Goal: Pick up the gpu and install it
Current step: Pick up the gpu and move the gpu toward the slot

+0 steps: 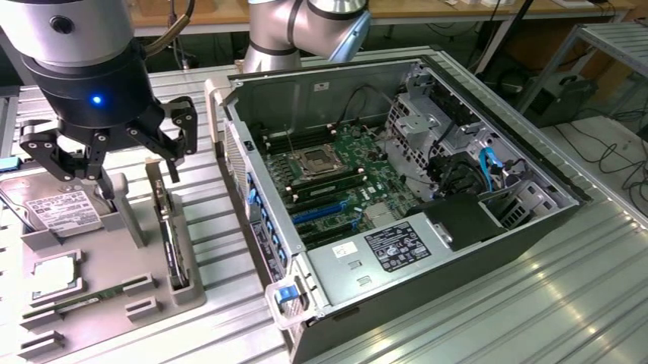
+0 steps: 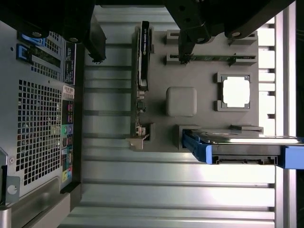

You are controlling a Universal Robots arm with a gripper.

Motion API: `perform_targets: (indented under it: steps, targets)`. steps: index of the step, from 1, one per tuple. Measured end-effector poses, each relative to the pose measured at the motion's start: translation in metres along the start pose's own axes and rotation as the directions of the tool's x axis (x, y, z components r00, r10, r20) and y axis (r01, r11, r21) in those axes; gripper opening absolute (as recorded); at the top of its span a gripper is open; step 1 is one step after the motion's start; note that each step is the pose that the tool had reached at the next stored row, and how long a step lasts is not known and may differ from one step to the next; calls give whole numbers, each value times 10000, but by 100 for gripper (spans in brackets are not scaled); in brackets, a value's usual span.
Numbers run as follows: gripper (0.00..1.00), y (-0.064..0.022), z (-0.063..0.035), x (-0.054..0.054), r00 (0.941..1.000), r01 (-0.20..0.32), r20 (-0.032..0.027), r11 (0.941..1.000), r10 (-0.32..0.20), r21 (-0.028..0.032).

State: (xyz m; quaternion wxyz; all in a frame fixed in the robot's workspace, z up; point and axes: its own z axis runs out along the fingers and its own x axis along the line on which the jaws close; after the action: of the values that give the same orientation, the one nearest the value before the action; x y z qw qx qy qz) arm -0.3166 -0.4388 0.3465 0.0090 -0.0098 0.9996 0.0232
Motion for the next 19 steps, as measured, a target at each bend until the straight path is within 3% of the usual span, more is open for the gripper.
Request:
perform_targets:
  steps: [19]
  targets:
    - [73, -4, 91, 2, 10000, 0, -4, 10000, 0, -7]
